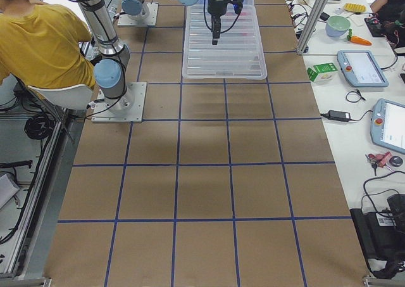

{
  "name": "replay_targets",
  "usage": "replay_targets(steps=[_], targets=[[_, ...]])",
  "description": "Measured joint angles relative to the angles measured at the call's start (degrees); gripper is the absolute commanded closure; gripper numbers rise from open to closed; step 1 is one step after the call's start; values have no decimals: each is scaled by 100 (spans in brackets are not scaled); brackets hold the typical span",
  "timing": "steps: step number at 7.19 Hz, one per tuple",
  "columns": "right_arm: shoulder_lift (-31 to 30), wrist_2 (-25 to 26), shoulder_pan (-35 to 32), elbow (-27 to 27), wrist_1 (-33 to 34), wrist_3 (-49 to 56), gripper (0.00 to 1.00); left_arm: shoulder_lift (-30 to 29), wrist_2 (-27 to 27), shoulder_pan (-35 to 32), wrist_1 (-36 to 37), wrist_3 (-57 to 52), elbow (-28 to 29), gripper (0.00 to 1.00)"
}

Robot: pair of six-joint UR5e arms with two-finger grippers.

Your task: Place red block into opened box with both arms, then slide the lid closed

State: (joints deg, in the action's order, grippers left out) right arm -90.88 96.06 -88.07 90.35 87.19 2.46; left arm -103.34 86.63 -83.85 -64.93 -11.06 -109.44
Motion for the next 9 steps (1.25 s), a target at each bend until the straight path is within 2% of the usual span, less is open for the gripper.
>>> replay_targets(steps=[4, 5, 7, 8, 9], targets=[[0, 8, 0, 7, 0, 4, 0, -200, 8, -19, 266, 126, -131, 100], [0, 7, 0, 7, 0, 2, 0, -226, 13, -29, 275, 152, -143, 68], [0, 3, 0, 3, 0, 0, 0, -245, 68, -34, 284, 169, -210, 47], [0, -1, 0, 5, 0, 0, 0, -250, 83, -34, 289, 182, -226, 42], [0, -3, 0, 7, 0, 1, 0, -251, 88, -35, 293, 193, -226, 41]])
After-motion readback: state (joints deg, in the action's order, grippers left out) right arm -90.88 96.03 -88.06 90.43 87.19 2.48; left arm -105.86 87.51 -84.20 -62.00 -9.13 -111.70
